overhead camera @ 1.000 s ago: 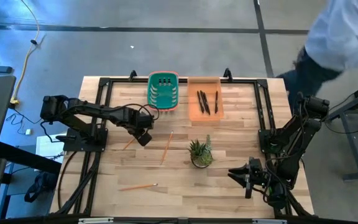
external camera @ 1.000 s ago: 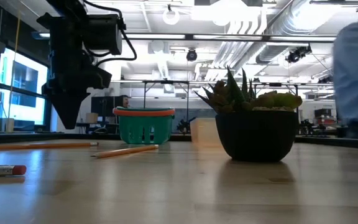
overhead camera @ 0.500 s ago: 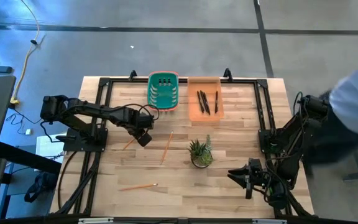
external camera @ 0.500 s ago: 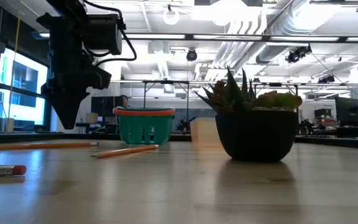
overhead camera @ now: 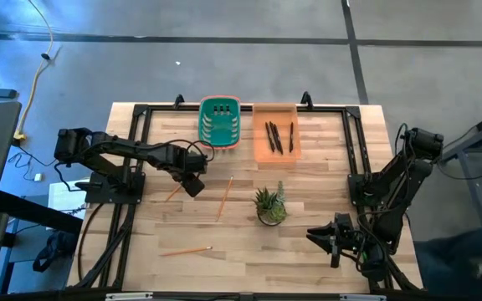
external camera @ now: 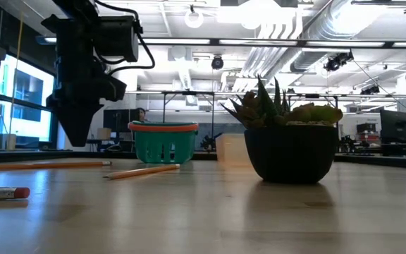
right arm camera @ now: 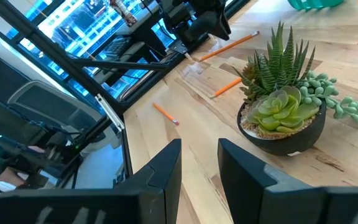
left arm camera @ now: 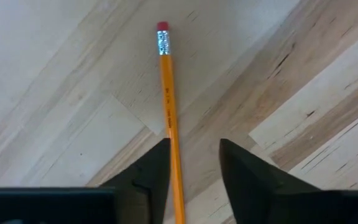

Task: Sort pens & pencils
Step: Put the middle left pencil into the green bin

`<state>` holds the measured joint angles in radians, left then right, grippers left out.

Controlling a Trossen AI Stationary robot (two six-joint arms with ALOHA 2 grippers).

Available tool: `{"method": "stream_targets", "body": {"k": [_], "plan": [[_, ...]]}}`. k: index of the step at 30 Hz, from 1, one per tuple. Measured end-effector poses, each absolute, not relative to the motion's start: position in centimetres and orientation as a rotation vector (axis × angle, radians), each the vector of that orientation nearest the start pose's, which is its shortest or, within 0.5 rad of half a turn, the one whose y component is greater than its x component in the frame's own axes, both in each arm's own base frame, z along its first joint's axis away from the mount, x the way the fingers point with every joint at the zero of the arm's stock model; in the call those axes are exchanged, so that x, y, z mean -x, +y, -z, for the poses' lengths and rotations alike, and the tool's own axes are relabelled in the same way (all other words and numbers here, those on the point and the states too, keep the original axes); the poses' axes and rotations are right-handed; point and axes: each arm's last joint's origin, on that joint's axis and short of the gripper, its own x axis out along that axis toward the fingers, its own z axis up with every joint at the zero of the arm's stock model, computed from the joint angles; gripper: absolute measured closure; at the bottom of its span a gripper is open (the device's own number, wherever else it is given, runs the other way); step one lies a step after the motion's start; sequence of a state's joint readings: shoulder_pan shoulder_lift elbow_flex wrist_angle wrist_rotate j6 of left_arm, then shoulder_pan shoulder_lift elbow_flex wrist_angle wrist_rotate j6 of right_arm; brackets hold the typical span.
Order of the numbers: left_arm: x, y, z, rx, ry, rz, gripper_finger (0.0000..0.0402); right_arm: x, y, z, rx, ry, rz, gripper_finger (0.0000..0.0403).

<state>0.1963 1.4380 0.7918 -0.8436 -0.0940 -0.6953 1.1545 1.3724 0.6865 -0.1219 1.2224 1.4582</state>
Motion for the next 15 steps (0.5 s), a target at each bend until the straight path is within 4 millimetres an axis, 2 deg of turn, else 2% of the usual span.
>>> {"method": "stream_targets", "body": {"k": [4,7,15], "plan": [[-21.97,4.64,-16.93,0.638,1.35,-0.751,0.0233,-12.58,21.74,-19.79,-0.705,0.18,0.246,0.0306],[-21.97,4.64,-16.93,0.641,1.349,-0.753,0.0217,-12.58,21.75,-19.79,-0.706,0.183,0.244,0.0306],[-22.07,4.55,-16.79,0.651,1.369,-0.706,0.0227,-12.58,21.78,-19.8,-0.71,0.186,0.241,0.0306]]}}
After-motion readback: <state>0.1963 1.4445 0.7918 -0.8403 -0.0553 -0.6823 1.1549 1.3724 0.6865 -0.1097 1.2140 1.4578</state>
